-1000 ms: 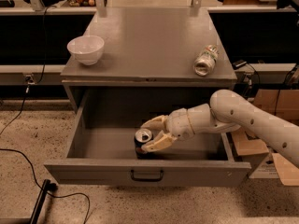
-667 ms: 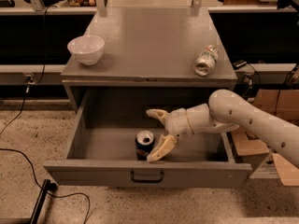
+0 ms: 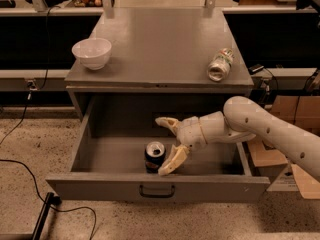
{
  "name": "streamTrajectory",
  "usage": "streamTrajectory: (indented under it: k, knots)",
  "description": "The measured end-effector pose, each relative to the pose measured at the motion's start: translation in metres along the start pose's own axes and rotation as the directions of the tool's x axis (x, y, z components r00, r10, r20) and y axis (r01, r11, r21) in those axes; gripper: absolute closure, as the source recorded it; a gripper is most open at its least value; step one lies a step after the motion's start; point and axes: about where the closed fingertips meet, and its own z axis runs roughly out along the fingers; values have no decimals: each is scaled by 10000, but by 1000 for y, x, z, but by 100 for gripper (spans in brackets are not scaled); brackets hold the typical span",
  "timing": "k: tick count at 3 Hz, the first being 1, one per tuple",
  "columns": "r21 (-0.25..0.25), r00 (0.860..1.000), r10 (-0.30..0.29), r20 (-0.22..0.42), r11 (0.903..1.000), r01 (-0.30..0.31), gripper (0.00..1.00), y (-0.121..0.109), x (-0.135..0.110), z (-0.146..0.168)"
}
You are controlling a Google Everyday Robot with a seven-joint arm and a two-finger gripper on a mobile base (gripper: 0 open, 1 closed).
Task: Place pepsi can into top drawer
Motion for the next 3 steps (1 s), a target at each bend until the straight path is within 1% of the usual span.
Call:
streamTrajectory:
  k: [1, 2, 3]
  knots:
    - [-173, 9973, -597, 419, 9980, 605, 0, 15, -22, -7]
    - [-120, 9904, -1186, 712, 9927, 1197, 0, 30, -42, -18]
    - [-121, 9904, -1186, 712, 9927, 1198, 0, 30, -42, -18]
